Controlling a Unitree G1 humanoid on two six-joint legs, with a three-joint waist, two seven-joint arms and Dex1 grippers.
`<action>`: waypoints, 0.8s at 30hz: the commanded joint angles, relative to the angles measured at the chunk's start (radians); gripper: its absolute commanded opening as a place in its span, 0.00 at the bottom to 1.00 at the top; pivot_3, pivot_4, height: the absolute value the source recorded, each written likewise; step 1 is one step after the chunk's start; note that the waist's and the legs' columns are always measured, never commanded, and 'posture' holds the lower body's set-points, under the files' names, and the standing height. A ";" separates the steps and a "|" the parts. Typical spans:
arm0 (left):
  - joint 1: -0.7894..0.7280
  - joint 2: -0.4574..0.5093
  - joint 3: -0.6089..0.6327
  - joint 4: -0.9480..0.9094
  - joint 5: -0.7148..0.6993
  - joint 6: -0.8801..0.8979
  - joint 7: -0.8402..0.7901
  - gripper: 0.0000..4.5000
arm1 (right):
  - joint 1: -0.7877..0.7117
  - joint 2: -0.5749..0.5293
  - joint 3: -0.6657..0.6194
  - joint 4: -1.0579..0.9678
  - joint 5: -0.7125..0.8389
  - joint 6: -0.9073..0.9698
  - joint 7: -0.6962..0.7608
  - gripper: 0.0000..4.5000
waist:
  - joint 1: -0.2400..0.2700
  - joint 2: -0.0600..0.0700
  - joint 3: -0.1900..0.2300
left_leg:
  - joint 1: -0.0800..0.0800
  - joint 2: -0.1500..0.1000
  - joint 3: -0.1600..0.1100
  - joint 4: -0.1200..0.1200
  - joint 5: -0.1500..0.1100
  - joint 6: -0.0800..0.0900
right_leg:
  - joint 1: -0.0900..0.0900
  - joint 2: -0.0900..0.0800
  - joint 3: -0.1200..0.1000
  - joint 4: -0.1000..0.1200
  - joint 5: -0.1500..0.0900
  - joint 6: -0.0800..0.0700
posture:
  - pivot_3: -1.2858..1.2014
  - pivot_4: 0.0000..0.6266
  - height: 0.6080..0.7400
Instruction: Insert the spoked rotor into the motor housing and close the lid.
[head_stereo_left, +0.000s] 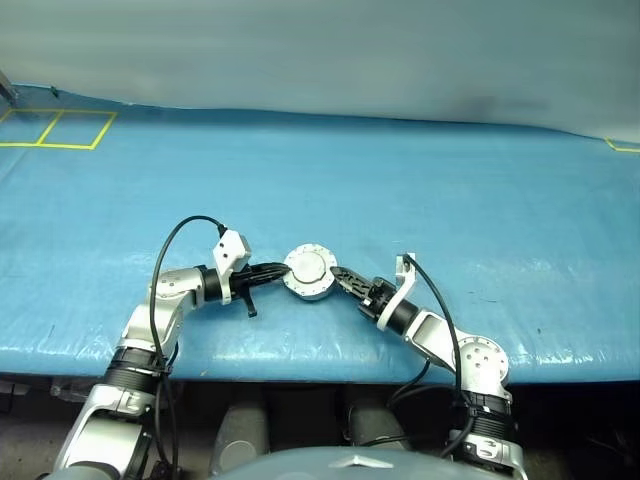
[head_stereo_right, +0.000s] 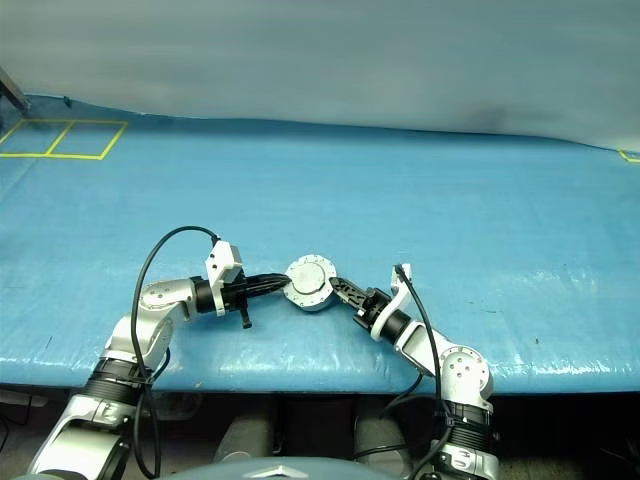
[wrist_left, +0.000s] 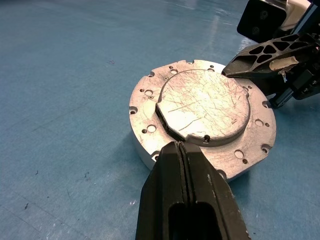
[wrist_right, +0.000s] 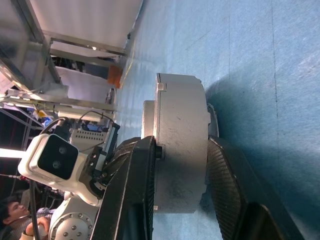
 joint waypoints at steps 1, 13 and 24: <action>0.002 -0.005 -0.012 -0.009 0.009 0.003 0.002 0.00 | 0.005 -0.013 0.040 -0.007 -0.030 -0.004 -0.009 0.26 | 0.000 0.000 0.000 | 0.000 0.000 0.000 0.000 0.000 0.000 | 0.000 0.000 0.000 0.000 0.000 0.000 | 0.52 0.24 1.00; 0.006 -0.073 0.084 -0.038 -0.113 0.090 0.063 0.00 | -0.008 0.026 -0.013 -0.004 0.065 -0.030 -0.037 0.26 | -0.002 0.000 0.000 | -0.001 0.000 0.000 0.000 0.000 0.000 | -0.001 0.000 0.000 0.000 0.000 0.000 | 0.52 0.24 1.00; 0.012 -0.200 0.249 -0.087 -0.325 0.202 0.169 0.08 | -0.102 0.099 -0.131 -0.037 0.261 -0.131 -0.161 0.26 | -0.003 0.001 0.002 | -0.016 0.000 -0.001 0.000 0.000 0.000 | -0.013 0.001 -0.001 0.000 0.005 0.007 | 0.52 0.24 1.00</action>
